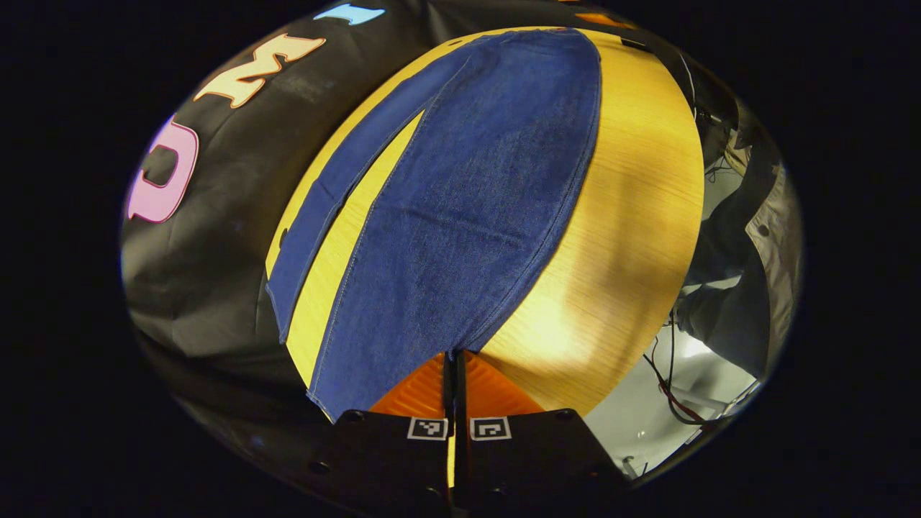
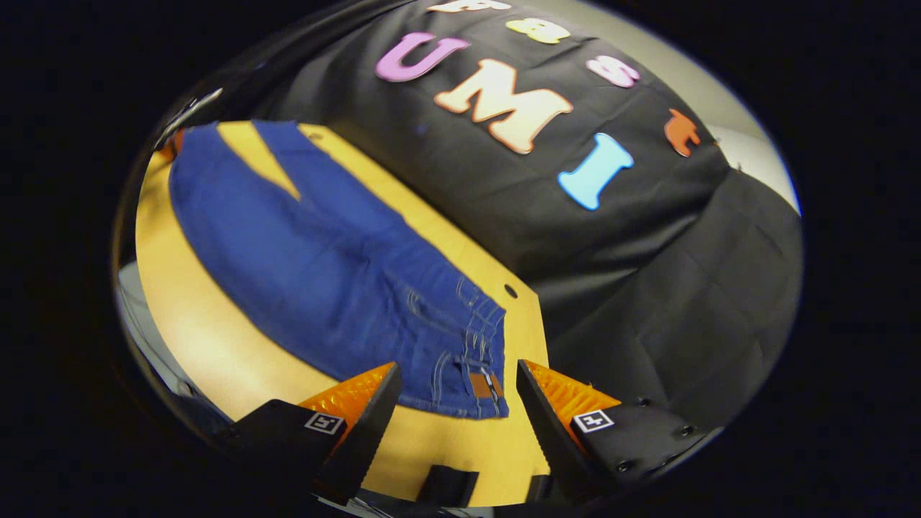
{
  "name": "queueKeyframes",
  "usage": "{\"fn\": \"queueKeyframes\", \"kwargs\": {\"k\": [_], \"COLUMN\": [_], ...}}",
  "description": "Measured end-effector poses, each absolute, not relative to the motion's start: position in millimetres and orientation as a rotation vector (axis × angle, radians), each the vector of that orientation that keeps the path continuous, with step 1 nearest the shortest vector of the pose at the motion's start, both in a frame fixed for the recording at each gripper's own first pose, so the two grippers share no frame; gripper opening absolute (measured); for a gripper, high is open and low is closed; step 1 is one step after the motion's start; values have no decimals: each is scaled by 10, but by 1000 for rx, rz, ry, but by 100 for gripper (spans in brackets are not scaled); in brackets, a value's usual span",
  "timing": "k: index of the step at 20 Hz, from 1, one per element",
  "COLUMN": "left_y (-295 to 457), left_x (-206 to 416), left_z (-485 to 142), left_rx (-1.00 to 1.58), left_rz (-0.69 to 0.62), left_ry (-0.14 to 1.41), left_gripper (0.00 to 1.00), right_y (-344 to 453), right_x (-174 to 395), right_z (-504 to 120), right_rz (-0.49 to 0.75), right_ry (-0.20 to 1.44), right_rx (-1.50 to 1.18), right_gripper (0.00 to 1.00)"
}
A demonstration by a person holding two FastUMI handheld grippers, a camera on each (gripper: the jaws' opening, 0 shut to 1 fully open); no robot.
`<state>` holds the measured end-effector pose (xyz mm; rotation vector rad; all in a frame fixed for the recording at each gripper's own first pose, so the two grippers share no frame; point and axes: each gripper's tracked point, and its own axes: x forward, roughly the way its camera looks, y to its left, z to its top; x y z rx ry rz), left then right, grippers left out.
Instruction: Grasp the waist and the cuffs of the jeans and fold them to make the two legs overlap; first hold the waist and fold one-third of the jeans toward the cuffs, then hold the cuffs and fold the remaining one-third in the same direction to finish folding.
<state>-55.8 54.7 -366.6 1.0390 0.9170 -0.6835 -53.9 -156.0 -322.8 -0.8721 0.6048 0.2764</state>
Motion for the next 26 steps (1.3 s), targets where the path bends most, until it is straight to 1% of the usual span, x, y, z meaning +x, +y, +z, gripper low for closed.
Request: {"fn": "queueKeyframes", "kwargs": {"k": [5, 8, 9, 10, 11, 12, 13, 15, 16, 18, 20, 22, 23, 25, 26], "left_y": [555, 563, 564, 566, 566, 564, 563, 570, 566, 562, 574, 572, 557, 578, 576], "left_x": [-556, -553, -554, -548, -553, -550, -549, -553, -551, -553, -546, -544, -535, -531, -493], "left_z": [-3671, -3675, -3673, -3675, -3679, -3676, -3677, -3686, -3685, -3685, -3694, -3693, -3686, -3663, -3623], "left_rx": [1044, 1047, 1051, 1056, 1062, 1068, 1072, 1075, 1078, 1082, 1083, 1070, 1052, 1001, 980], "left_rz": [-674, -669, -666, -662, -658, -656, -652, -644, -640, -631, -619, -610, -598, -556, -535], "left_ry": [932, 939, 938, 936, 935, 933, 933, 933, 933, 936, 941, 950, 962, 1004, 1011], "left_gripper": [0, 0, 0, 0, 0, 0, 0, 0, 0, 0, 0, 0, 0, 0, 0], "right_y": [-1525, -1583, -1528, -1537, -1508, -1501, -1483, -1456, -1443, -1412, -1464, -1423, -1406, -1425, -1408], "right_x": [-679, -704, -674, -629, -550, -523, -502, -418, -403, -364, -379, -267, -281, -296, -264], "right_z": [-3701, -3971, -3988, -4037, -4064, -4107, -4124, -4195, -4236, -4313, -4374, -4313, -4287, -4273, -4194], "right_rz": [444, 522, 546, 559, 570, 585, 603, 617, 620, 624, 625, 577, 580, 532, 505], "right_ry": [661, 705, 703, 704, 694, 696, 701, 732, 751, 781, 791, 767, 775, 794, 779], "right_rx": [-1062, -1163, -1187, -1218, -1245, -1263, -1262, -1222, -1192, -1152, -1156, -1171, -1114, -1010, -964], "right_gripper": [99, 99, 98, 95, 89, 90, 85, 72, 68, 51, 26, 3, 3, 4, 4]}}
